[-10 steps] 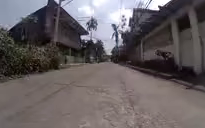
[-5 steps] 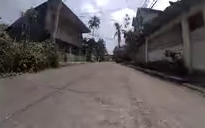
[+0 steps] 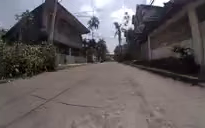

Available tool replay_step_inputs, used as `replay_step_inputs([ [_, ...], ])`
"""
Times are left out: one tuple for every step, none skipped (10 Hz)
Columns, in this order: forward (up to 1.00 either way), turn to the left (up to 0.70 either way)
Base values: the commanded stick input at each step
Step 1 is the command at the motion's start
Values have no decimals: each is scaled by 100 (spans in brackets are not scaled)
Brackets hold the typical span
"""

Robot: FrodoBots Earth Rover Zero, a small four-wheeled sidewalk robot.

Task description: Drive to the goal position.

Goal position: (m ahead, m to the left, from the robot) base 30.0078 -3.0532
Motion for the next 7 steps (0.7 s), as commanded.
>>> replay_step_inputs([
  [98, -13],
  [98, -28],
  [98, -33],
  [98, -37],
  [98, -32],
  [98, -16],
  [98, -3],
])
